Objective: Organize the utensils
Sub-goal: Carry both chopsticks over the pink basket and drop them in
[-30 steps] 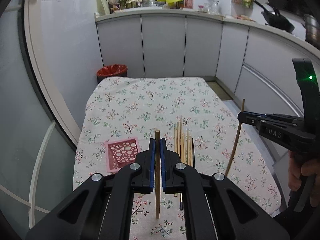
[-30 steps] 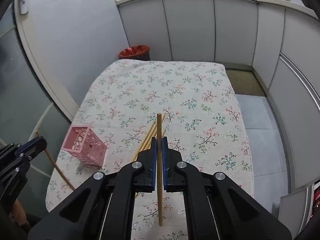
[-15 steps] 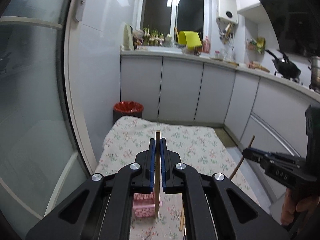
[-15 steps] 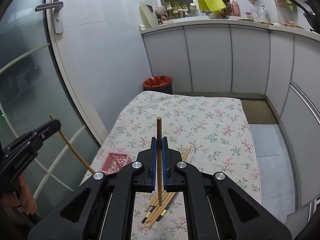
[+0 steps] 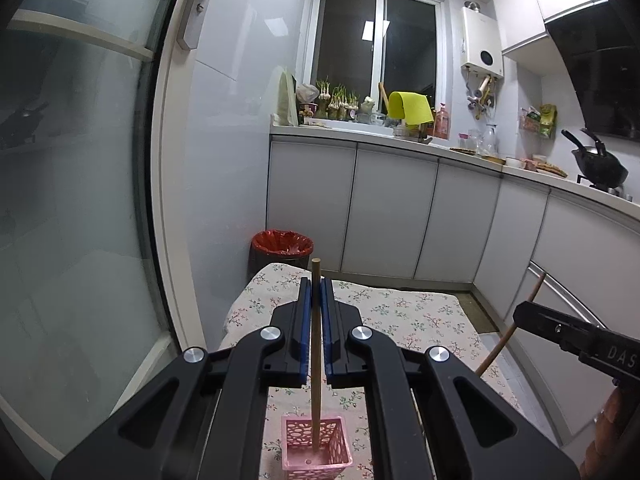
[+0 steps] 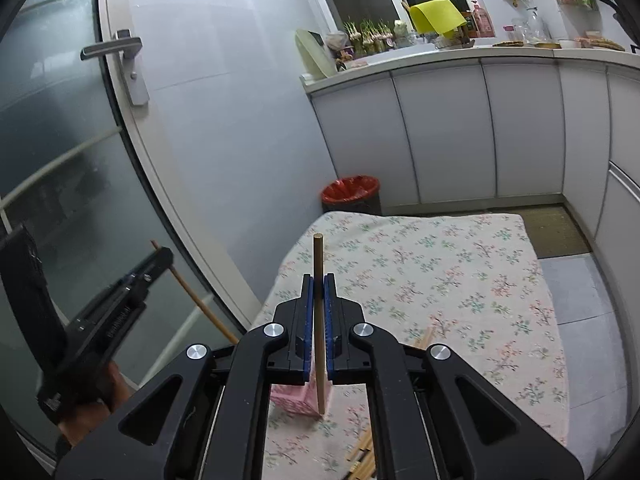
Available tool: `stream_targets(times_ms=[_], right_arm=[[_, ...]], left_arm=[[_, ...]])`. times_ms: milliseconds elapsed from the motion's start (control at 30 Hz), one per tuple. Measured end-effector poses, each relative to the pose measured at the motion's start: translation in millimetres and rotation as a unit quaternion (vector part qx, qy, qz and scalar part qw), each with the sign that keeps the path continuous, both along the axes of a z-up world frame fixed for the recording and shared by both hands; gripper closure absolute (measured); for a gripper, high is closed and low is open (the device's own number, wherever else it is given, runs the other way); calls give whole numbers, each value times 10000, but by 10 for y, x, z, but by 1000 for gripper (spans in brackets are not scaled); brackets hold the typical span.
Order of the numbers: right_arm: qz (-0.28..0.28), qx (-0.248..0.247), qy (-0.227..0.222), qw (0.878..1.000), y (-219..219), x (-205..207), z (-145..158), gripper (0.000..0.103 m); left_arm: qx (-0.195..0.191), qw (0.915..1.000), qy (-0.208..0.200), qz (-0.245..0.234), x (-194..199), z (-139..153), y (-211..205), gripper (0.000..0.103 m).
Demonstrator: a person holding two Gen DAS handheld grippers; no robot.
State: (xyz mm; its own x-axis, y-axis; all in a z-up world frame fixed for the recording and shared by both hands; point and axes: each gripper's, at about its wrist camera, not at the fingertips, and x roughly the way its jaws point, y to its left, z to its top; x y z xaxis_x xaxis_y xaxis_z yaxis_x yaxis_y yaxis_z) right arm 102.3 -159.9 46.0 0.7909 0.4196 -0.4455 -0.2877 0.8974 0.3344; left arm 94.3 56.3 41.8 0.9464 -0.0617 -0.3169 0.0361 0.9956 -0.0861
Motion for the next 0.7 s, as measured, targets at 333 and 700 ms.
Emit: stream_targets(times_ms=[333, 700], right_arm=[[176, 114, 117, 9997, 322, 378, -295, 99], [336, 1, 839, 9959, 504, 743, -773, 97]], left_arm=[[125, 9972, 740, -51, 408, -412, -14, 98], [173, 9934, 1125, -146, 579, -650, 8, 97]])
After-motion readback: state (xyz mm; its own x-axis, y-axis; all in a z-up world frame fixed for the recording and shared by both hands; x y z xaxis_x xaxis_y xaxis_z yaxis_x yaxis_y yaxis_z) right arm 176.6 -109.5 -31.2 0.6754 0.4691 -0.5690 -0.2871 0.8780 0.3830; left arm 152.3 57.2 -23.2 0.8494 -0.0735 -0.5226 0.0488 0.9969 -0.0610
